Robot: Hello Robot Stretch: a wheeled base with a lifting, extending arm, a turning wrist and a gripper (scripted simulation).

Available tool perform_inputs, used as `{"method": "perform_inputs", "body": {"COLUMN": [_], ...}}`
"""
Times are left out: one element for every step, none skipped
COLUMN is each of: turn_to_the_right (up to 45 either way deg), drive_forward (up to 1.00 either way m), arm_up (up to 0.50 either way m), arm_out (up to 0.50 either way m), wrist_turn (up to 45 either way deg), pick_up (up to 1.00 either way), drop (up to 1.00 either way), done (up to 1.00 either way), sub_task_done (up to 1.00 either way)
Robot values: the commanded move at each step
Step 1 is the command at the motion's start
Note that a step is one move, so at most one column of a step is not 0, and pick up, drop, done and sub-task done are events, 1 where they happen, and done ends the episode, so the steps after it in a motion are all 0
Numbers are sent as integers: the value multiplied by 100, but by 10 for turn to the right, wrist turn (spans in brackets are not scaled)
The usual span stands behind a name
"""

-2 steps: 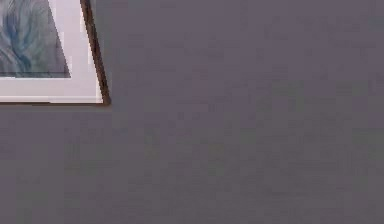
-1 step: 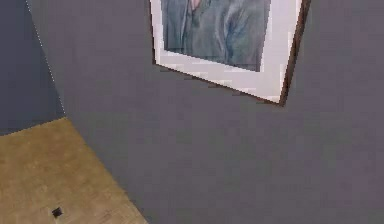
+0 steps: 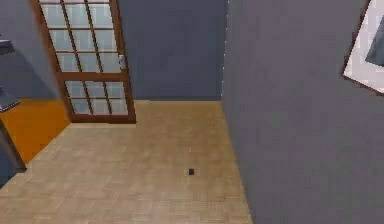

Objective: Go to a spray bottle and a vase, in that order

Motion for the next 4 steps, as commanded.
{"method": "perform_inputs", "body": {"turn_to_the_right": [-450,-360,0,450], "drive_forward": [0,0,10,0], "arm_up": [0,0,0,0], "arm_out": [0,0,0,0], "wrist_turn": [0,0,0,0], "pick_up": [0,0,0,0], "drop": [0,0,0,0], "done": [0,0,0,0], "sub_task_done": [0,0,0,0]}}
